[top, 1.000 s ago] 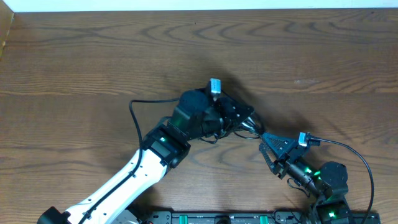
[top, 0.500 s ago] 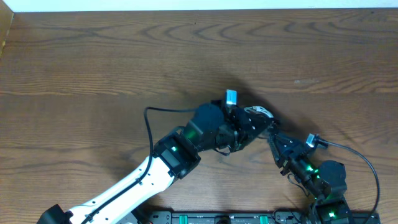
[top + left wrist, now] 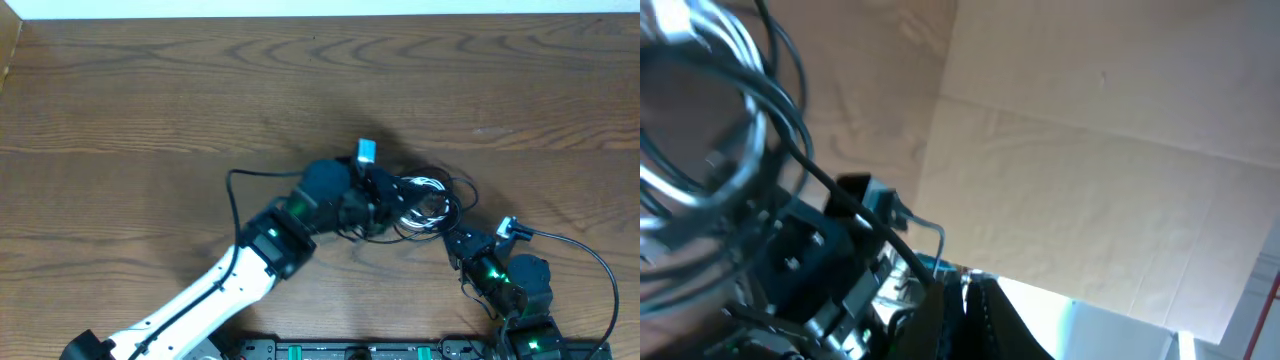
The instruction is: Untangle cables
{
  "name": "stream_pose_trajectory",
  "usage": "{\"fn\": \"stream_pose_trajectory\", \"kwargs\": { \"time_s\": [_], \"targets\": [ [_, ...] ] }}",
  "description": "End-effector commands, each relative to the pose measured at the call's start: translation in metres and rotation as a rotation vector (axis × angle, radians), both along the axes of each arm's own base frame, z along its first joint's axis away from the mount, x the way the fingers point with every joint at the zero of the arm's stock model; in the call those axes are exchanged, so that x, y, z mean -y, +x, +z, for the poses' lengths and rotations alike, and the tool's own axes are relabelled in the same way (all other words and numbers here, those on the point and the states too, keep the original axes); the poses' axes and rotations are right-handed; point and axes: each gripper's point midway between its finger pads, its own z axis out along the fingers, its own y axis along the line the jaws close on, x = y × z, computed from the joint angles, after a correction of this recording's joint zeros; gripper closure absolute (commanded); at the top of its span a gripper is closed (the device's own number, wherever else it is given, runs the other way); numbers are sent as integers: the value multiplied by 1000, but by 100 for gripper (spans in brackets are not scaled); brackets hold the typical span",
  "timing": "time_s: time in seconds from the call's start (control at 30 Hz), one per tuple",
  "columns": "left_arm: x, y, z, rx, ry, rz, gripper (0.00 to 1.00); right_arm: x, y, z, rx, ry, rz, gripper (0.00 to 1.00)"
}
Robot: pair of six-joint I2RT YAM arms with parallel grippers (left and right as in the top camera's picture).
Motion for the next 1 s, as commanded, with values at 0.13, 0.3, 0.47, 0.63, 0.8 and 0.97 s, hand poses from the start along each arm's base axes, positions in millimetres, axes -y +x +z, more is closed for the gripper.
{"fn": "stream_pose_trajectory", "kwargs": {
  "time_s": [0.13, 0.3, 0.47, 0.63, 0.8, 0.97],
  "targets": [
    [-41, 29, 21, 136, -36, -40, 92, 19, 6, -11, 36, -188, -50, 99],
    [-75, 56, 18, 291, 28, 0, 89, 17, 5, -13, 40, -219, -25, 99],
    [-99, 66, -13, 275, 156, 35, 25, -1, 1, -1, 95, -183, 81, 99],
    [-114, 61, -53, 240, 328, 39, 4, -25, 1, 49, 392, -233, 239, 99],
    [-120, 58, -65, 285, 408, 5, 4, -30, 1, 68, 499, -251, 260, 99],
    [-118, 57, -63, 351, 419, -26, 4, -45, -13, 70, 574, -293, 389, 99]
  ]
}}
